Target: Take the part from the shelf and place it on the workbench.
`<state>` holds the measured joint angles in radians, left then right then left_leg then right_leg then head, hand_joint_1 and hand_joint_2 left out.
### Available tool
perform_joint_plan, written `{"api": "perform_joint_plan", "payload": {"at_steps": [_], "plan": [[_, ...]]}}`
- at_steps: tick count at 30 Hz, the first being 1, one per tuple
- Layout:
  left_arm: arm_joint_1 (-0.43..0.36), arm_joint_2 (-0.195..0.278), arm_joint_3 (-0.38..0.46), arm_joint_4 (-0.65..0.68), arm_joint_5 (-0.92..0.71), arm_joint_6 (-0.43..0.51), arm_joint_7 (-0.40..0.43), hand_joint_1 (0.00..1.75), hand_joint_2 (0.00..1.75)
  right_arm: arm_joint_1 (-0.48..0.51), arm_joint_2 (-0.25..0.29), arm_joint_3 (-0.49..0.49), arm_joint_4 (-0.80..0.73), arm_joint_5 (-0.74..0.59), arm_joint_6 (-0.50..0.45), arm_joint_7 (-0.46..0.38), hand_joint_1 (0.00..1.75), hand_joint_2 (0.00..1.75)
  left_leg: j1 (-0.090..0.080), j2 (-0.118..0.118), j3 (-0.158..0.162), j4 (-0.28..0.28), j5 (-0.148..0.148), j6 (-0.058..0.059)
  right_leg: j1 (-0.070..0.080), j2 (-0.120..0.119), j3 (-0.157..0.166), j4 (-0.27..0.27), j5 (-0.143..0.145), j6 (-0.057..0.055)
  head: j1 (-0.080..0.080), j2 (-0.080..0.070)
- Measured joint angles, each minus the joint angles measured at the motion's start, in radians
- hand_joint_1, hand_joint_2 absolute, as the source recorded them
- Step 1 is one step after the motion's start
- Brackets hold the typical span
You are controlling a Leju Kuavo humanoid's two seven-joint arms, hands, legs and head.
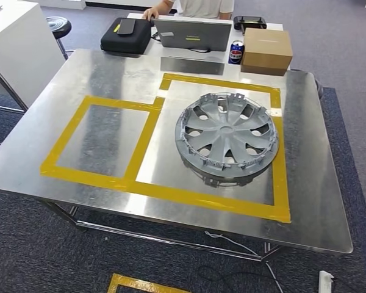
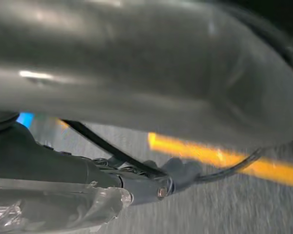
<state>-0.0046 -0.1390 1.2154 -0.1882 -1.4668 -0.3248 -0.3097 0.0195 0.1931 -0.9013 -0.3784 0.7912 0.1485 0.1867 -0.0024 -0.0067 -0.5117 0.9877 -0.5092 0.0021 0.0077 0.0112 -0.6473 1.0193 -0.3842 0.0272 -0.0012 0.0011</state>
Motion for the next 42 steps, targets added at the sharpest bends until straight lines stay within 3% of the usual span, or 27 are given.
{"api": "perform_joint_plan", "payload": {"at_steps": [3, 5, 7, 8, 9, 10, 13, 15, 18, 20, 22, 23, 24, 25, 26, 29, 31, 33, 34, 36, 38, 39, 40, 41, 42], "plan": [[-0.005, -0.003, -0.023, 0.001, -0.028, 0.002, -0.014, 0.00, 0.00, -0.009, -0.019, 0.083, 0.063, 0.032, -0.147, -0.068, 0.00, 0.00, 0.002, 0.002, 0.004, -0.013, 0.018, 0.007, -0.002, 0.000, -0.002, 0.002, -0.001, 0.008, 0.001, 0.000], [-0.008, 0.002, -0.044, 0.001, -0.056, -0.011, -0.008, 0.00, 0.00, -0.015, -0.033, 0.118, 0.089, 0.049, -0.186, -0.096, 0.00, 0.00, 0.009, 0.006, 0.005, -0.024, 0.031, 0.011, -0.002, -0.001, -0.023, 0.059, -0.051, 0.016, 0.004, 0.000], [-0.008, 0.009, -0.064, 0.001, -0.072, -0.012, -0.001, 0.00, 0.00, -0.021, -0.042, 0.142, 0.108, 0.059, -0.195, -0.103, 0.00, 0.00, 0.010, 0.010, 0.002, -0.025, 0.035, 0.012, -0.007, -0.002, -0.062, 0.184, -0.130, 0.025, 0.007, 0.000], [-0.009, 0.013, -0.073, 0.001, -0.073, -0.010, 0.002, 0.00, 0.00, -0.023, -0.046, 0.151, 0.117, 0.061, -0.197, -0.102, 0.00, 0.00, 0.010, 0.011, 0.000, -0.025, 0.036, 0.011, -0.010, -0.002, -0.077, 0.240, -0.156, 0.029, 0.008, 0.000], [-0.009, 0.016, -0.080, 0.001, -0.073, -0.008, 0.005, 0.00, 0.00, -0.023, -0.049, 0.157, 0.124, 0.061, -0.197, -0.100, 0.00, 0.00, 0.011, 0.012, -0.002, -0.024, 0.037, 0.009, -0.014, -0.002, -0.077, 0.268, -0.164, 0.033, 0.007, 0.000], [-0.010, 0.018, -0.084, 0.001, -0.073, -0.007, 0.008, 0.00, 0.00, -0.023, -0.051, 0.162, 0.130, 0.061, -0.197, -0.098, 0.00, 0.00, 0.013, 0.011, -0.003, -0.023, 0.039, 0.006, -0.018, -0.003, -0.059, 0.258, -0.154, 0.038, 0.007, 0.000], [-0.013, 0.026, -0.095, 0.001, -0.074, 0.006, 0.009, 0.00, 0.00, -0.028, -0.053, 0.173, 0.145, 0.061, -0.190, -0.086, 0.00, 0.00, 0.019, 0.010, -0.009, -0.014, 0.038, -0.011, -0.031, -0.003, 0.062, 0.082, -0.099, 0.056, 0.009, 0.000], [-0.017, 0.034, -0.111, 0.001, -0.076, 0.027, 0.004, 0.00, 0.00, -0.032, -0.054, 0.183, 0.153, 0.087, -0.182, -0.058, 0.00, 0.00, 0.016, 0.008, -0.014, -0.006, 0.038, -0.027, -0.033, 0.002, 0.100, 0.020, -0.098, 0.047, 0.009, 0.000], [-0.025, 0.011, -0.171, 0.000, -0.075, 0.089, 0.010, 0.00, 0.00, -0.030, -0.056, 0.220, 0.163, 0.161, -0.172, 0.007, 0.00, 0.00, 0.017, 0.006, -0.024, 0.000, 0.042, -0.045, -0.030, 0.003, 0.087, 0.020, -0.093, 0.012, 0.005, 0.000], [-0.034, -0.027, -0.210, 0.000, -0.072, 0.142, 0.031, 0.00, 0.00, -0.028, -0.056, 0.238, 0.169, 0.172, -0.161, 0.031, 0.00, 0.00, 0.018, 0.006, -0.049, 0.046, -0.005, -0.051, -0.030, 0.000, 0.071, 0.018, -0.080, -0.006, 0.001, 0.000], [-0.043, -0.062, -0.235, 0.001, -0.070, 0.167, 0.042, 0.00, 0.00, -0.028, -0.055, 0.248, 0.172, 0.170, -0.153, 0.038, 0.00, 0.00, 0.018, 0.006, -0.095, 0.164, -0.090, -0.052, -0.026, -0.003, 0.051, 0.018, -0.066, -0.019, -0.004, 0.000], [-0.046, -0.074, -0.243, 0.002, -0.069, 0.172, 0.043, 0.00, 0.00, -0.027, -0.055, 0.252, 0.174, 0.167, -0.150, 0.040, 0.00, 0.00, 0.018, 0.006, -0.115, 0.223, -0.121, -0.051, -0.022, -0.004, 0.040, 0.018, -0.059, -0.022, -0.004, 0.000], [-0.047, -0.083, -0.250, 0.003, -0.066, 0.175, 0.044, 0.00, 0.00, -0.026, -0.055, 0.255, 0.176, 0.160, -0.148, 0.041, 0.00, 0.00, 0.018, 0.006, -0.123, 0.261, -0.134, -0.049, -0.018, -0.004, 0.029, 0.018, -0.051, -0.024, -0.004, 0.000], [-0.047, -0.087, -0.254, 0.003, -0.058, 0.177, 0.045, 0.00, 0.00, -0.026, -0.055, 0.255, 0.176, 0.146, -0.151, 0.041, 0.00, 0.00, 0.017, 0.006, -0.116, 0.269, -0.127, -0.045, -0.015, -0.004, 0.019, 0.018, -0.043, -0.025, -0.004, 0.000], [-0.047, -0.091, -0.255, 0.003, -0.040, 0.175, 0.049, 0.00, 0.00, -0.025, -0.054, 0.251, 0.177, 0.123, -0.161, 0.037, 0.00, 0.00, 0.015, 0.006, -0.091, 0.240, -0.104, -0.040, -0.012, -0.003, 0.009, 0.018, -0.034, -0.024, -0.004, 0.000], [-0.055, -0.108, -0.221, 0.003, 0.075, 0.152, 0.066, 0.00, 0.00, -0.022, -0.032, 0.212, 0.176, 0.030, -0.238, 0.006, 0.00, 0.00, 0.004, 0.006, 0.040, 0.052, -0.044, -0.019, -0.006, -0.002, -0.015, 0.019, -0.007, -0.016, -0.005, 0.000], [-0.059, -0.126, -0.185, 0.003, 0.129, 0.142, 0.072, 0.00, 0.00, -0.023, -0.012, 0.183, 0.176, -0.002, -0.277, -0.012, 0.00, 0.00, -0.003, 0.005, 0.078, -0.018, -0.040, -0.013, -0.005, -0.004, -0.023, 0.015, 0.014, -0.006, -0.004, 0.000], [-0.055, -0.139, -0.162, 0.003, 0.143, 0.138, 0.075, 0.00, 0.00, -0.020, 0.001, 0.165, 0.176, -0.009, -0.287, -0.018, 0.00, 0.00, -0.006, 0.006, 0.066, -0.028, -0.024, -0.004, -0.010, -0.006, -0.027, 0.007, 0.031, 0.006, -0.003, 0.000], [-0.052, -0.142, -0.152, 0.003, 0.146, 0.139, 0.076, 0.00, 0.00, -0.017, 0.007, 0.158, 0.176, -0.011, -0.290, -0.020, 0.00, 0.00, -0.006, 0.007, 0.058, -0.030, -0.014, 0.003, -0.012, -0.006, -0.033, 0.013, 0.018, 0.012, -0.003, 0.000], [-0.050, -0.148, -0.137, 0.003, 0.150, 0.142, 0.078, 0.00, 0.00, -0.011, 0.014, 0.147, 0.176, -0.011, -0.296, -0.022, 0.00, 0.00, -0.004, 0.009, 0.036, -0.032, 0.009, 0.016, -0.014, -0.006, -0.055, 0.084, -0.066, 0.020, 0.001, 0.000], [-0.050, -0.152, -0.128, 0.003, 0.151, 0.145, 0.080, 0.00, 0.00, -0.011, 0.019, 0.140, 0.176, -0.011, -0.301, -0.026, 0.00, 0.00, -0.005, 0.010, 0.012, -0.031, 0.030, 0.020, -0.014, -0.006, -0.079, 0.210, -0.162, 0.026, 0.004, 0.000], [-0.051, -0.154, -0.125, 0.003, 0.150, 0.146, 0.083, 0.00, 0.00, -0.012, 0.020, 0.137, 0.176, -0.004, -0.305, -0.030, 0.00, 0.00, -0.006, 0.011, -0.002, -0.030, 0.041, 0.020, -0.014, -0.006, -0.081, 0.258, -0.180, 0.027, 0.004, 0.000], [-0.051, -0.155, -0.122, 0.003, 0.145, 0.148, 0.087, 0.00, 0.00, -0.013, 0.020, 0.135, 0.176, 0.009, -0.313, -0.034, 0.00, 0.00, -0.006, 0.012, -0.016, -0.028, 0.051, 0.019, -0.014, -0.006, -0.069, 0.280, -0.174, 0.028, 0.004, 0.000], [-0.051, -0.157, -0.120, 0.003, 0.135, 0.152, 0.094, 0.00, 0.00, -0.014, 0.020, 0.135, 0.176, 0.029, -0.323, -0.035, 0.00, 0.00, -0.006, 0.012, -0.031, -0.026, 0.061, 0.017, -0.014, -0.006, -0.040, 0.269, -0.152, 0.029, 0.004, 0.000], [-0.052, -0.159, -0.119, 0.003, 0.123, 0.155, 0.103, 0.00, 0.00, -0.014, 0.020, 0.137, 0.176, 0.050, -0.334, -0.034, 0.00, 0.00, -0.006, 0.011, -0.045, -0.023, 0.070, 0.014, -0.014, -0.006, 0.007, 0.223, -0.126, 0.029, 0.004, 0.000]]}}
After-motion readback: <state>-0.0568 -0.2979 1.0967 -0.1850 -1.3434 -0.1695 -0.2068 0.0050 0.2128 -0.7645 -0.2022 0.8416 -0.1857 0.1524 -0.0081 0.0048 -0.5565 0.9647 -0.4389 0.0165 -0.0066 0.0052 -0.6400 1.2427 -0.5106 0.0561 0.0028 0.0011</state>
